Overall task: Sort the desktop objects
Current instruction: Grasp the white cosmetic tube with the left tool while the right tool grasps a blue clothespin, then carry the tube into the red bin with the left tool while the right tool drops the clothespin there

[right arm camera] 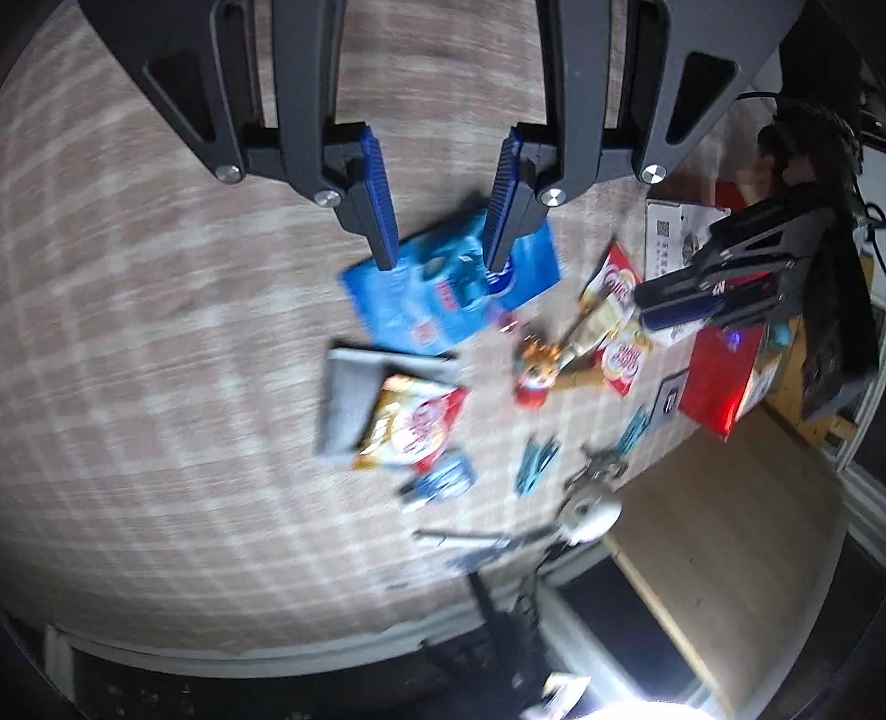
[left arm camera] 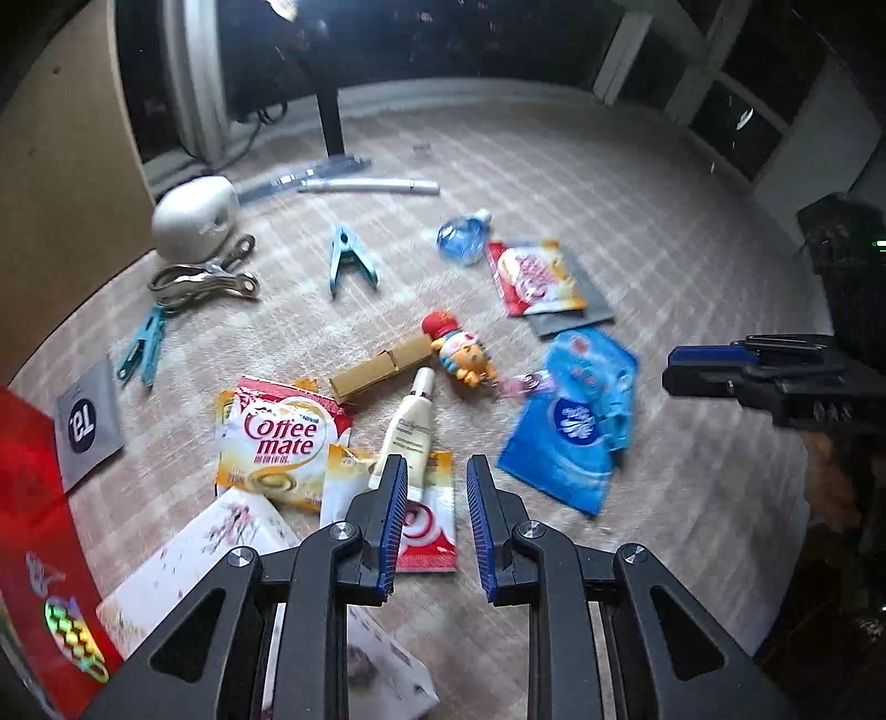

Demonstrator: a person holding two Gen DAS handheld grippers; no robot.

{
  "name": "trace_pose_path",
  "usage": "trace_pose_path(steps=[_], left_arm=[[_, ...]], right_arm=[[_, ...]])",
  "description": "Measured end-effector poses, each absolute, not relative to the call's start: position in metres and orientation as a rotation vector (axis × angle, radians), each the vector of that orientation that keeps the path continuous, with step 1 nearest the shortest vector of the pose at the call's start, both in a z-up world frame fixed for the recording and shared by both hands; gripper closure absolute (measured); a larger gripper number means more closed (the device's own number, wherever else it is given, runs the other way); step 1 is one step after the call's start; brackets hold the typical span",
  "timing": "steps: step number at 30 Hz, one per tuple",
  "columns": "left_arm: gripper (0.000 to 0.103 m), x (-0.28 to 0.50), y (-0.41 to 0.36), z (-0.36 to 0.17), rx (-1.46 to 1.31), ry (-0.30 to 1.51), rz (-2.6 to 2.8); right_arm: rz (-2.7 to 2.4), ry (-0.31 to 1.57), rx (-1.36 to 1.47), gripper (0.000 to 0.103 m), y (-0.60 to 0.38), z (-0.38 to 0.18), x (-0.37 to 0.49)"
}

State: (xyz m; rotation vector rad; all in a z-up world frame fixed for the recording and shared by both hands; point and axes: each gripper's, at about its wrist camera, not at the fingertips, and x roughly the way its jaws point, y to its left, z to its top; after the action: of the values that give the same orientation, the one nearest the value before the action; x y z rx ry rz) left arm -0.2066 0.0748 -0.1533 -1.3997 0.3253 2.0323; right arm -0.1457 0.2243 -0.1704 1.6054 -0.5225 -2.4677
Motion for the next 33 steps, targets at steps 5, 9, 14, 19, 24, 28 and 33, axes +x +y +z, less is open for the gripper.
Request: trace_pose_path(steps=[5, 9, 14, 19, 24, 28, 33], left_arm=[[0.080, -0.215, 0.090, -0.167, -1.425, 0.432, 2.011], [0.070, -0.220, 0.100, -0.174, -1.426, 0.503, 2.013], [0.075, -0.218, 0.100, -0.182, -1.441, 0.504, 1.990], [0.083, -0.214, 0.091, -0.180, -1.431, 0.424, 1.976], [0.083, -0.205, 0.079, -0.168, -1.401, 0.339, 2.003], [0.083, -0.196, 0.065, -0.148, -1.365, 0.245, 2.037], [0.083, -0.183, 0.042, -0.119, -1.299, 0.117, 2.098]], right_arm=[[-2.460, -0.438, 1.656, 0.071, 0.203, -0.182, -0.155], [-2.449, -0.385, 1.679, 0.066, 0.192, -0.186, -0.160], [-2.457, -0.334, 1.684, 0.064, 0.185, -0.191, -0.162], [-2.439, -0.388, 1.664, 0.079, 0.191, -0.192, -0.159], [-2.434, -0.544, 1.619, 0.079, 0.208, -0.182, -0.153], [-2.438, -0.639, 1.583, 0.079, 0.220, -0.170, -0.147], [-2.449, -0.668, 1.536, 0.079, 0.214, -0.150, -0.147]])
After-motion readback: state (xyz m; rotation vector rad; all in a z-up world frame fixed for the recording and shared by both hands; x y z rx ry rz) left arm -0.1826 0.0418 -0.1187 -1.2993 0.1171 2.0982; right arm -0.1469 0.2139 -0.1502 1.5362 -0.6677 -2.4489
